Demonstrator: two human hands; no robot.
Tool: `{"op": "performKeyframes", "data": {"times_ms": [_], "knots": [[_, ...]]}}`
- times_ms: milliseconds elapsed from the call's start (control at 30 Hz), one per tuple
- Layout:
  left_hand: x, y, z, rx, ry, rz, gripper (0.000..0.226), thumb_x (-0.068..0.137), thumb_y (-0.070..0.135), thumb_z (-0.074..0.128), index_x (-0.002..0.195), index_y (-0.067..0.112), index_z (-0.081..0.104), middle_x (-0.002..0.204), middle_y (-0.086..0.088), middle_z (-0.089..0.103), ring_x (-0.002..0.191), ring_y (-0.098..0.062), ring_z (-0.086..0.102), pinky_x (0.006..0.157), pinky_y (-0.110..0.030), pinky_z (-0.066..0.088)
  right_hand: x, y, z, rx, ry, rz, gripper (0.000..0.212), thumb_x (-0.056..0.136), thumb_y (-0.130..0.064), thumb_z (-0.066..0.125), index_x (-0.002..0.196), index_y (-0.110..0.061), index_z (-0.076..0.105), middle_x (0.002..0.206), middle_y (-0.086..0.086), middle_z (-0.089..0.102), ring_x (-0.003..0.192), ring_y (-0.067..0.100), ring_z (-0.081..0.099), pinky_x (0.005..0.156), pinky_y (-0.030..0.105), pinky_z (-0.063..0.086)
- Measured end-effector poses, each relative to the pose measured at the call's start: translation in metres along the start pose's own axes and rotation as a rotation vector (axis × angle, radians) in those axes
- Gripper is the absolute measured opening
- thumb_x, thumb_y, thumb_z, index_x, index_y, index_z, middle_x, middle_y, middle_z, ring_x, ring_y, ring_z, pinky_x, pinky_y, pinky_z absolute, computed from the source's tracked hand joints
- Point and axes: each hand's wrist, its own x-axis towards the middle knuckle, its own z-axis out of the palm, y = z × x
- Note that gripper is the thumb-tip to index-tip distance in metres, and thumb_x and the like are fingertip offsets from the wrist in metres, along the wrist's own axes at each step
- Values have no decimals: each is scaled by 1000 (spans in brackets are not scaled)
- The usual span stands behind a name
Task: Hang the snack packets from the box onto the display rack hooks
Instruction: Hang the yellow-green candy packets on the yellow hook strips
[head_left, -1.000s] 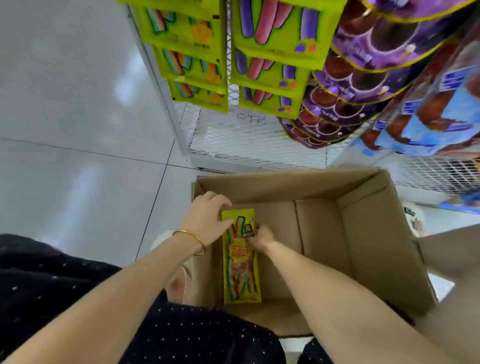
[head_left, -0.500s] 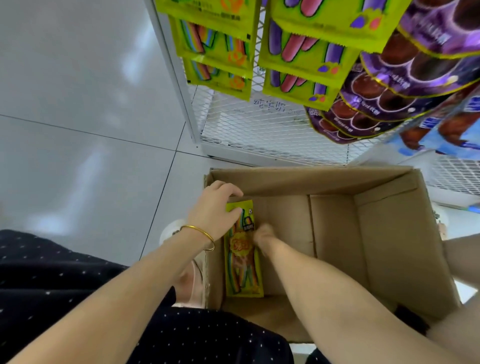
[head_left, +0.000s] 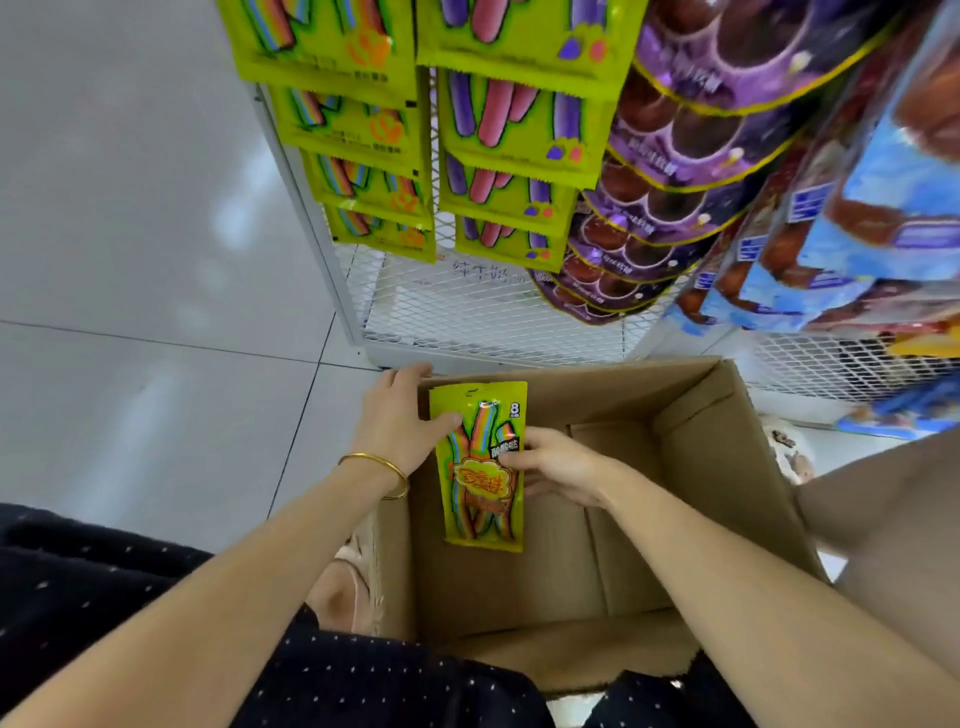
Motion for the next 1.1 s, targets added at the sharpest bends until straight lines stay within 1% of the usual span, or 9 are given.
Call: {"op": "performKeyframes", "data": {"times_ms": [100,200,267,433,500,667,833,967,1100], "knots": [[-2,37,-16,-173,-43,57,40,80,20,70,117,12,57,108,-7,61,99,-23,57,86,-33,47,-44,-38,-13,-84,-3,-108,12,93,-16,55,95,-26,61,92,-4,69,82,12,64,80,30,51],[-14,81,-42,-193,-13,181,18,85,16,64,94,1,62,73,-1,53,70,-16,47,62,-24,39,-88,-69,-14,-92,81,-299,13,92,-11,55,100,-15,64,97,0,70,83,9,64,73,20,52],[-25,109,-61,-225,20,246,21,86,14,63,100,-2,63,80,-5,53,75,-18,48,66,-26,40,-116,-89,-9,-53,214,-540,20,92,-6,54,111,-8,61,110,8,65,91,7,63,81,18,51],[-59,175,-117,-273,144,360,29,84,17,66,112,8,62,101,-11,60,90,-23,56,81,-37,50,-189,-145,17,-140,597,-1069,44,86,1,61,105,-33,41,103,10,61,81,5,63,70,22,51],[-68,200,-147,-330,181,393,26,83,18,67,108,12,62,96,-6,58,85,-19,54,69,-32,46,-213,-169,26,-204,680,-1197,47,84,2,62,101,-33,36,99,9,57,79,13,62,70,28,51],[-91,268,-231,-416,272,534,15,70,27,77,78,25,65,70,4,60,68,-14,55,58,-23,42,-270,-259,39,-440,846,-1481,22,82,-5,62,91,-25,60,88,-8,56,84,6,53,78,19,42],[-102,342,-329,-394,402,708,41,46,51,72,75,23,65,73,-5,62,70,-22,56,64,-35,45,-333,-369,54,-339,832,-1655,15,81,-3,62,92,-11,71,89,-4,65,91,11,61,86,28,49],[-97,395,-399,-516,452,781,22,59,29,78,77,21,66,85,-8,68,82,-26,64,86,-43,52,-378,-452,63,-315,784,-1739,21,82,1,61,98,-10,70,91,-7,64,85,0,58,81,10,45],[-84,446,-457,-705,411,868,9,81,4,64,81,13,61,62,3,70,58,-11,66,64,-30,57,-408,-529,71,-349,831,-1793,23,82,0,61,104,-6,67,99,0,64,91,6,54,77,8,40]]}}
